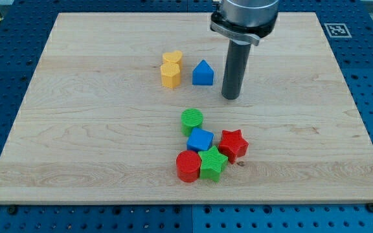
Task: Push the blue triangle towards top side
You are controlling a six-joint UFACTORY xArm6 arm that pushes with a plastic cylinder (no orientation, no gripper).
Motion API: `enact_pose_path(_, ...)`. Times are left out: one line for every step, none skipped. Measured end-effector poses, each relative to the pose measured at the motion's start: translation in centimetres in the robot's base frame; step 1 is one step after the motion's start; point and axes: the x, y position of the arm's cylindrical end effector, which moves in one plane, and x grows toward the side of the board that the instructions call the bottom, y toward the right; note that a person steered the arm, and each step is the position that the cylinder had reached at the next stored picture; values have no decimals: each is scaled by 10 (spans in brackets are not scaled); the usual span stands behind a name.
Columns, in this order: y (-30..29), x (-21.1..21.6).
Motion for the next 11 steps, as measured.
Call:
enact_pose_path(-34, -2)
enact_pose_path(-40, -5)
enact_pose_path(-59, -27)
enact_pose_path(-64, -50)
enact_pose_path(-65, -69)
enact_pose_path(-65, -63)
enact_pose_path(-61, -41)
enact_pose_path(-47, -34)
enact_pose_path(-37, -57)
enact_pose_path(-35, -89)
enact_pose_path(-35, -119)
